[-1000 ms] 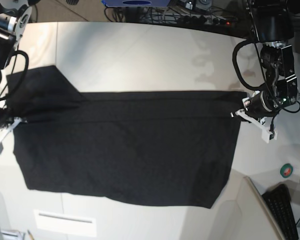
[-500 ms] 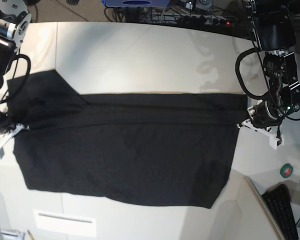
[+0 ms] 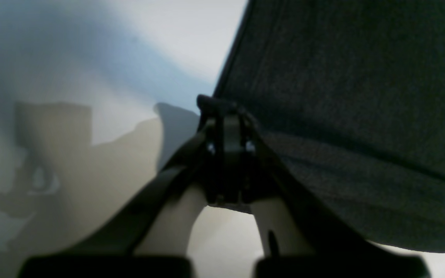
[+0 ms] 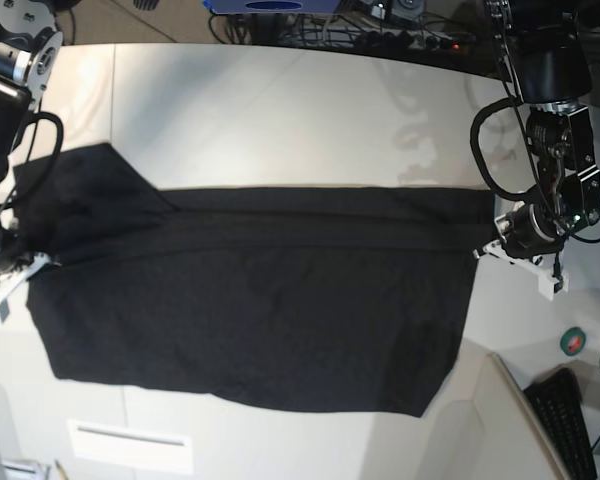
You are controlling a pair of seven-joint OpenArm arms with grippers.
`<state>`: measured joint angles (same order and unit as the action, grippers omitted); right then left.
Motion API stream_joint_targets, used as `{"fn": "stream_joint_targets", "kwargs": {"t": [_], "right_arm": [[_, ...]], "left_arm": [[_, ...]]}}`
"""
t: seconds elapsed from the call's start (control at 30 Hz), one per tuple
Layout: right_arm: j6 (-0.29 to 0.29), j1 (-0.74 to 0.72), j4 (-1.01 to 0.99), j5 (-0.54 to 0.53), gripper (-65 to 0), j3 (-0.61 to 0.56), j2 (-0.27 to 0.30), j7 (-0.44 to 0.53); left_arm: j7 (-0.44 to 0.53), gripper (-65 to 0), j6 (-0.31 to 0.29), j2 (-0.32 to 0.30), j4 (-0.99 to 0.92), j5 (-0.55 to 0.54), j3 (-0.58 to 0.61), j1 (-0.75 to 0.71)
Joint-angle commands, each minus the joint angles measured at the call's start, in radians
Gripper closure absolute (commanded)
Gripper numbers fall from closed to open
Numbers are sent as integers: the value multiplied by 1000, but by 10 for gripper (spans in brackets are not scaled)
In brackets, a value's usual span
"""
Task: Layout the t-shirt on the table in an organized manner, then fold the t-shirt properly
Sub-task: 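Lower the held shirt edge with both grippers, folding it over, then release the shirt with the left gripper and reposition both grippers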
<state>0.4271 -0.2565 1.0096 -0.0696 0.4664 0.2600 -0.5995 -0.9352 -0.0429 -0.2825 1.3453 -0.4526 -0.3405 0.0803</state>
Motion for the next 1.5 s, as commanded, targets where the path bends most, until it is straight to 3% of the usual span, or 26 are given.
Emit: {"fn": "stream_joint_targets", "kwargs": {"t": [0.0, 0.03, 0.13, 0.2, 0.23, 0.3, 0.53, 0.7, 0.8, 0.87, 1.07, 1.17, 1.23, 1.37, 1.47], "right_arm": [[-1, -25, 21, -3, 0, 2, 17, 26], [-1, -25, 21, -3, 0, 9, 17, 26], [-1, -25, 22, -9, -239, 13, 19, 29], [-1, -20, 22, -9, -357, 61, 12, 43], [-1, -16, 24, -9, -365, 101, 6, 65], [-1, 12, 45, -9, -365, 163, -8, 83], [-1, 194, 295, -5, -374, 279, -63, 10], [-1, 207, 167, -5, -375, 289, -49, 13], [-1, 217, 128, -5, -375, 280, -38, 13], [-1, 219, 102, -5, -375, 280, -37, 14], [-1, 220, 16, -3, -371, 279, -37, 65], [0, 230, 12, -3, -365, 279, -41, 65], [3, 233, 12, -3, -297, 279, -43, 63], [5, 231, 21, -3, 0, 279, -43, 60], [5, 224, 62, -3, 0, 279, -44, 25]], "left_arm": [[15, 0, 5, -14, 15, -4, -7, 17], [15, -44, 5, -14, 15, -4, -12, 17], [17, -339, 5, -13, 21, -5, -15, 19], [68, -492, 2, -11, 30, -12, -16, 19], [114, -546, 2, -11, 35, -13, -16, 8], [189, -589, 1, -11, 35, -13, -16, -9], [321, -586, -22, -8, 79, -16, -79, -159], [348, -586, -217, 42, 153, -16, -208, -258], [348, -559, -294, 59, 158, -16, -288, -285], [347, -459, -325, 59, 150, -15, -329, -288], [347, -23, -341, 58, 130, -15, -377, -314], [347, 0, -341, 58, 130, -15, -377, -316], [347, 0, -341, 58, 130, -15, -377, -316], [347, 0, -341, 59, 130, -15, -377, -316], [347, 0, -341, 59, 130, -10, -377, -314]]}}
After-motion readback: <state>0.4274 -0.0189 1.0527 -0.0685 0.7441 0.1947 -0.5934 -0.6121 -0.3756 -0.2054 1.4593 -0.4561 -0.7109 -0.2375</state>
